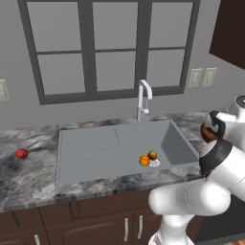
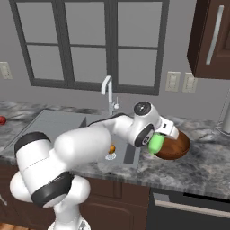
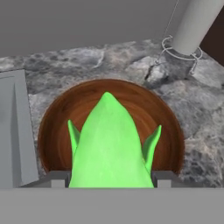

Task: There is a mixed pile of frozen fruits and vegetables on the counter. Locate all the frozen vegetables and place the items in a bowl on the counter. Take all the frozen fruits and defrost them in a running sink.

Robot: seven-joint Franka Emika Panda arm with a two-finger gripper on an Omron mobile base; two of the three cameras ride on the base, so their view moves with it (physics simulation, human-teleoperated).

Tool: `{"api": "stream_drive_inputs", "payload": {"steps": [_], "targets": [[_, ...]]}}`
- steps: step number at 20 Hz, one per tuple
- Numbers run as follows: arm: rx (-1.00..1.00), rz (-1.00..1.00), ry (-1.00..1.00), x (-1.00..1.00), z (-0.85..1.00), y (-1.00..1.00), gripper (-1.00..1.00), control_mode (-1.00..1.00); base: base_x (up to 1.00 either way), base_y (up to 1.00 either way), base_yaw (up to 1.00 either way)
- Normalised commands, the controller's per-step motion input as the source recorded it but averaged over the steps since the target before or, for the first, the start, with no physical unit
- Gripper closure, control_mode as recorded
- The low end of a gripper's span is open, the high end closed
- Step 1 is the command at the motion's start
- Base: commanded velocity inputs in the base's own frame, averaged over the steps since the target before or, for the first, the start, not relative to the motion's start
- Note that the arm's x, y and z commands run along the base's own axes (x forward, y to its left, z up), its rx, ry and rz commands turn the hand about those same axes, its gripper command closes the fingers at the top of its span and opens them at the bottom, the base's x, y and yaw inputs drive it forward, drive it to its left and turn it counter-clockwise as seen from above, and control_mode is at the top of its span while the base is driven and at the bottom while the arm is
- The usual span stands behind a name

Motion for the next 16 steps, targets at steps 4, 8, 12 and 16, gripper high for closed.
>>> {"api": "stream_drive_inputs", "payload": {"steps": [4, 8, 12, 16], "targets": [[0.0, 0.0, 0.07, 0.33, -0.19, -0.17, 1.0, -1.0, 0.0, 0.0, 0.0], [0.0, 0.0, 0.05, 0.27, -0.24, -0.28, 1.0, -1.0, 0.0, 0.0, 0.0], [0.0, 0.0, 0.02, 0.26, -0.26, -0.29, 1.0, -1.0, 0.0, 0.0, 0.0], [0.0, 0.0, 0.02, 0.3, -0.25, -0.25, 1.0, -1.0, 0.0, 0.0, 0.0]]}}
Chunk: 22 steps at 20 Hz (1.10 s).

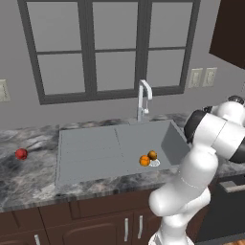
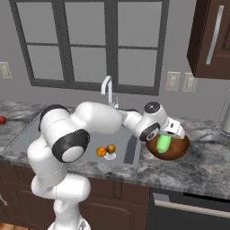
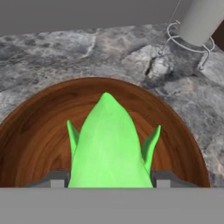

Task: There is a mixed pile of frozen fruits and vegetables on the counter. Locate all the frozen vegetables and place the items in a bowl on the counter. Take all the frozen fruits and defrost them in a running sink.

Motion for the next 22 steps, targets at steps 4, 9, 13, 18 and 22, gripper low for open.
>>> {"api": "stream_drive_inputs", "payload": {"steps": [4, 9, 13, 18, 22], "targets": [[0.0, 0.0, 0.01, 0.34, -0.24, -0.18, 1.0, -1.0, 0.0, 0.0, 0.0], [0.0, 0.0, 0.0, 0.19, -0.19, -0.23, 1.0, -1.0, 0.0, 0.0, 0.0], [0.01, 0.01, 0.0, 0.0, -0.01, -0.27, -1.0, -1.0, 0.0, 0.0, 0.0], [0.06, 0.01, 0.0, 0.0, 0.1, -0.05, -1.0, -1.0, 0.0, 0.0, 0.0], [0.04, 0.03, 0.0, 0.0, 0.25, 0.0, -1.0, -1.0, 0.0, 0.0, 0.0]]}}
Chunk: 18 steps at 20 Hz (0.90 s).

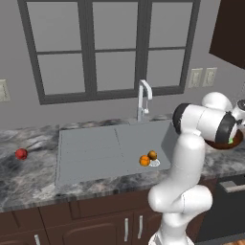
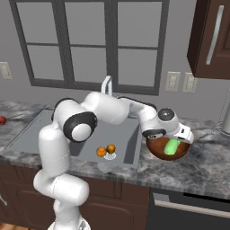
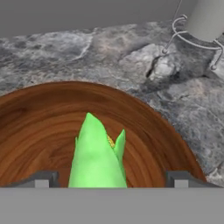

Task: There is a mixed pile of frozen fruits and vegetables on the counter. Locate all the frozen vegetables and place the items in a bowl on the counter. Take all the frozen fruits and defrost them in a running sink.

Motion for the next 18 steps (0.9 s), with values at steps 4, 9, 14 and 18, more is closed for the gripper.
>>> {"api": "stream_drive_inputs", "payload": {"steps": [4, 9, 14, 18], "targets": [[0.02, 0.03, -0.01, -0.02, 0.44, 0.0, -1.0, -1.0, 0.0, 0.0, 0.0], [0.01, 0.05, -0.04, -0.21, 0.39, 0.08, -1.0, -1.0, 0.0, 0.0, 0.0], [0.0, 0.05, -0.05, -0.35, 0.25, 0.43, -1.0, -1.0, 0.0, 0.0, 0.0], [0.0, 0.04, -0.04, -0.33, 0.25, 0.66, -1.0, -1.0, 0.0, 0.0, 0.0]]}}
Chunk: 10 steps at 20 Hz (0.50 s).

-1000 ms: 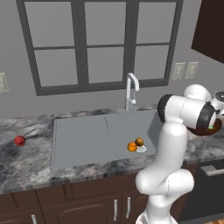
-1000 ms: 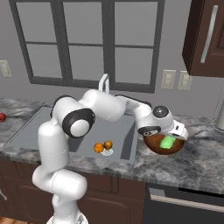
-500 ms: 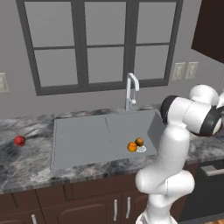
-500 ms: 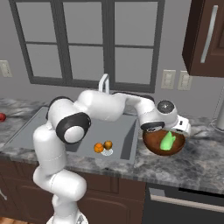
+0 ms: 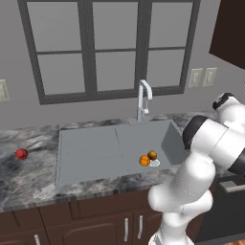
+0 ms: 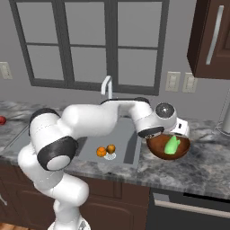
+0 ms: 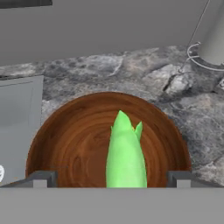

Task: There is a mixed pile of frozen fruits and vegetables on the counter. Locate all the frozen vegetables and place the items in a bowl on the counter. Take all the frozen fruits and defrost them in a running sink.

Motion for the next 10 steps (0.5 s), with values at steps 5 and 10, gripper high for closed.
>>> {"api": "stream_drive_inputs", "payload": {"steps": [5, 10], "targets": [[-0.02, 0.03, -0.06, -0.25, 0.39, 0.77, -1.0, -1.0, 0.0, 0.0, 0.0], [-0.02, 0.01, -0.05, -0.16, 0.75, 0.42, -1.0, -1.0, 0.0, 0.0, 0.0]]}}
